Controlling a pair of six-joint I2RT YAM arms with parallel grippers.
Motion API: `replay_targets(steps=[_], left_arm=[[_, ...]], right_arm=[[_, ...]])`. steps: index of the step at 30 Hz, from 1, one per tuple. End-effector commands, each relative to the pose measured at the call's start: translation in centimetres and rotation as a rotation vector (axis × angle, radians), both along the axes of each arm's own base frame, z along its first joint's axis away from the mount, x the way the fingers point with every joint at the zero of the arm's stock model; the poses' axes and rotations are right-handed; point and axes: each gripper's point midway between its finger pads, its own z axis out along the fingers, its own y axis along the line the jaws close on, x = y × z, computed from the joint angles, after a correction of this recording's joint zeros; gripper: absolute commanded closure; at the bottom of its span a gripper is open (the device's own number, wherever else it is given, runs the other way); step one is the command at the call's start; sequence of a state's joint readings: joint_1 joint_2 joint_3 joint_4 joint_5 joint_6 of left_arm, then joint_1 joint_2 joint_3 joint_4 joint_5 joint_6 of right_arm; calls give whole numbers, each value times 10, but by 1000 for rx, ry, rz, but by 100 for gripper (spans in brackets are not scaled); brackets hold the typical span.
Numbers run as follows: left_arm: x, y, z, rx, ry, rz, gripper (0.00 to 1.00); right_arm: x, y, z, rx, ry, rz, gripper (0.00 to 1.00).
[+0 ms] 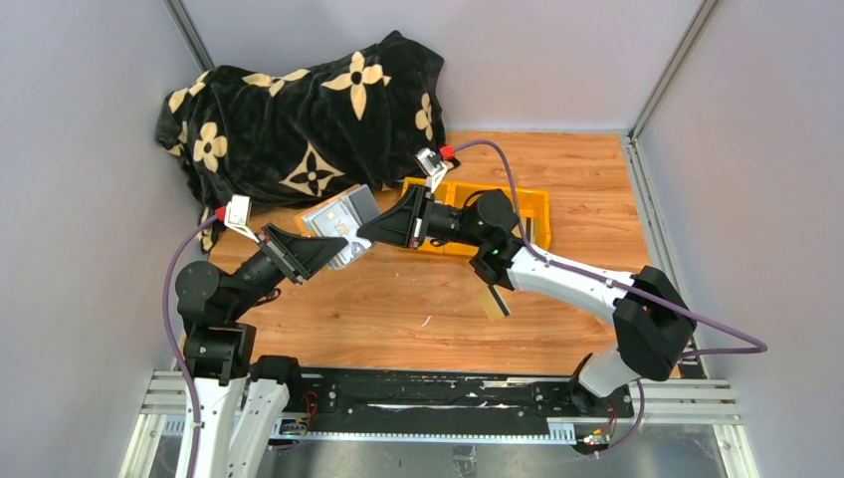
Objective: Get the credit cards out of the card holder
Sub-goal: Remove the credit card from the card holder.
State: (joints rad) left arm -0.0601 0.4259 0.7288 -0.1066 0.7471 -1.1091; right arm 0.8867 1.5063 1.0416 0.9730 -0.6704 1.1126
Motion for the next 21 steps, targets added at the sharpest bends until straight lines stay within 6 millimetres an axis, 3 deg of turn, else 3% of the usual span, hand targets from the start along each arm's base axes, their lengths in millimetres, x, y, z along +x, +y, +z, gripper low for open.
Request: replay_targets(steps=[1,4,13,21], left_arm=[[-5,0,11,0,-57,-6,93],[-9,-2,13,0,-63,-24,88],[-21,-7,19,-15,-75,-87,74],[-24,-9,19,-15,-77,-105,71]], right_arm=[[-8,12,16,48,-24,-6,92],[-7,11,18,55,-18,4,100],[-10,-14,33,185,23,104,100],[-5,-24,33,167,2,67,100]])
